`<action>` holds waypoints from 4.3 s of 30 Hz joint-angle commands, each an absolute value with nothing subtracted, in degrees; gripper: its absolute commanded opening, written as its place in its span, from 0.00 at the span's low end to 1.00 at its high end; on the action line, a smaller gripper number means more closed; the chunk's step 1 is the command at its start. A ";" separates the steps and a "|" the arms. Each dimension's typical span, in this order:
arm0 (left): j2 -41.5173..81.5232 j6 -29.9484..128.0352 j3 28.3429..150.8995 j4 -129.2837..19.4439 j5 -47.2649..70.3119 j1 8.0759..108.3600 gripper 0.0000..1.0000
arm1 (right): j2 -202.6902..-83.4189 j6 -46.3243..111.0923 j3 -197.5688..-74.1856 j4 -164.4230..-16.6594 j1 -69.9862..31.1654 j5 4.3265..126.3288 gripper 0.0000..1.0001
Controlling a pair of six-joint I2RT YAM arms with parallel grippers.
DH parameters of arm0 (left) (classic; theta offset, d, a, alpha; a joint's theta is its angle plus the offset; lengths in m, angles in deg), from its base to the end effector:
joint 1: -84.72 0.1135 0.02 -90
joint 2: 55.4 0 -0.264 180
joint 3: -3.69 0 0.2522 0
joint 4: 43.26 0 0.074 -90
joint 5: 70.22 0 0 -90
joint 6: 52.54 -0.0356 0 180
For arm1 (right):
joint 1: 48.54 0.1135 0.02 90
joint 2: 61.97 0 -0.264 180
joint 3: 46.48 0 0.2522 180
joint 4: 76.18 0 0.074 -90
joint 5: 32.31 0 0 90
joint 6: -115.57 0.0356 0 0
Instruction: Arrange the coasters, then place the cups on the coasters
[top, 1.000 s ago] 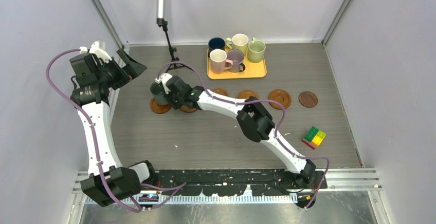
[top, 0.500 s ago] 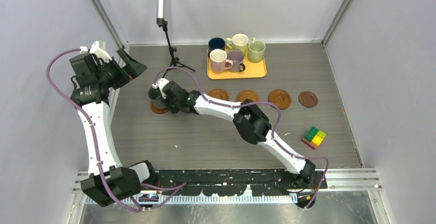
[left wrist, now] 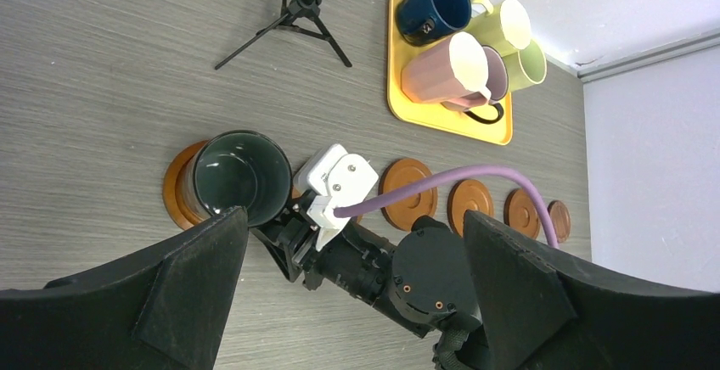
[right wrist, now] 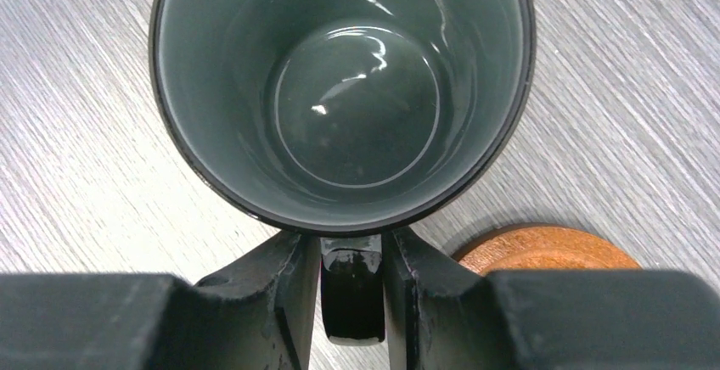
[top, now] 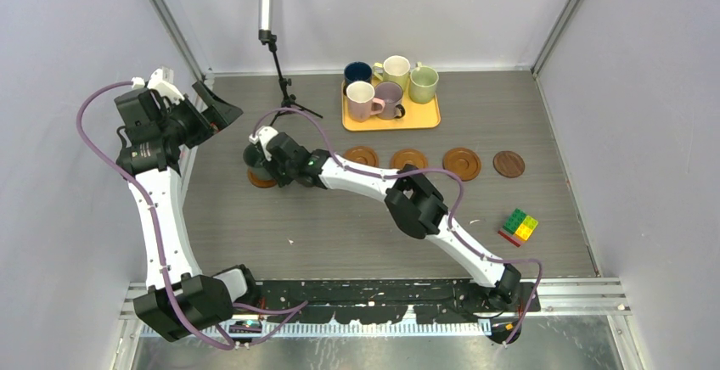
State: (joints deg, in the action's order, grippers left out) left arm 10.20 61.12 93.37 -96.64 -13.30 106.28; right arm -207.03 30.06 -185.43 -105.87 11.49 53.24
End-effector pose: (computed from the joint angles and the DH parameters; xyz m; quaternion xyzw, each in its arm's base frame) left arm 0.2227 0.0671 0.4060 -0.1853 0.8190 -0.2545 0.4798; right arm 0.2901 0.4976 0.1738 -0.3988 0.7953 0.2137 0.4034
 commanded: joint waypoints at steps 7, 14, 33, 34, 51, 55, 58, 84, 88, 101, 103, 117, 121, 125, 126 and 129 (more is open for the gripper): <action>8.98 61.55 93.04 -94.28 -14.95 107.24 1.00 | -204.57 31.01 -186.62 -102.65 13.05 53.03 0.38; 9.21 62.05 93.03 -93.86 -15.58 107.30 1.00 | -202.55 32.36 -184.29 -103.04 13.06 53.39 0.52; 13.97 51.75 98.16 -104.56 -19.93 105.73 1.00 | -177.63 28.59 -166.91 -115.72 5.05 66.08 0.78; 14.17 50.89 98.46 -105.24 -20.01 105.34 1.00 | -176.07 27.73 -165.99 -117.17 3.37 67.59 0.78; 16.72 46.25 99.62 -107.25 -23.29 100.19 1.00 | -173.16 15.04 -163.47 -130.18 -31.36 70.64 0.73; 16.62 46.91 99.16 -106.47 -23.00 100.26 1.00 | -179.49 16.60 -168.63 -129.71 -31.57 69.25 0.70; 16.61 46.91 99.53 -106.56 -22.29 100.26 1.00 | -183.23 18.93 -171.71 -128.33 -31.58 67.78 0.69; 17.69 47.83 99.19 -105.53 -20.07 100.23 1.00 | -198.10 22.30 -182.27 -120.00 -31.00 66.08 0.33; 17.22 47.75 99.02 -105.52 -19.60 100.27 1.00 | -194.90 21.17 -179.53 -119.73 -31.08 65.87 0.16; 14.71 48.01 98.38 -105.66 -19.07 100.27 1.00 | -177.77 20.87 -168.22 -116.07 -32.02 69.39 0.01; 14.48 48.05 98.55 -105.80 -18.73 100.21 1.00 | -175.58 22.04 -168.26 -117.05 -31.95 70.48 0.00; 13.97 48.36 98.31 -105.69 -16.98 100.25 1.00 | -162.73 29.86 -163.54 -121.64 -16.71 61.39 0.00; 13.19 48.60 98.02 -105.57 -15.50 100.24 1.00 | -163.21 34.06 -161.03 -118.54 -8.21 48.75 0.00; 13.40 49.25 97.89 -105.38 -14.47 100.25 1.00 | -166.22 34.85 -159.86 -116.80 -0.18 42.07 0.00; 13.49 49.39 97.87 -105.36 -14.40 100.27 1.00 | -167.09 35.20 -159.49 -116.08 1.13 41.65 0.00; 13.38 49.59 97.89 -105.11 -14.10 100.27 1.00 | -169.43 35.88 -158.63 -112.88 4.28 40.44 0.00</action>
State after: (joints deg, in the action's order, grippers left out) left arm 14.94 48.84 97.48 -107.41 -14.87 100.31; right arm -168.60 33.38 -158.59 -123.03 2.01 47.42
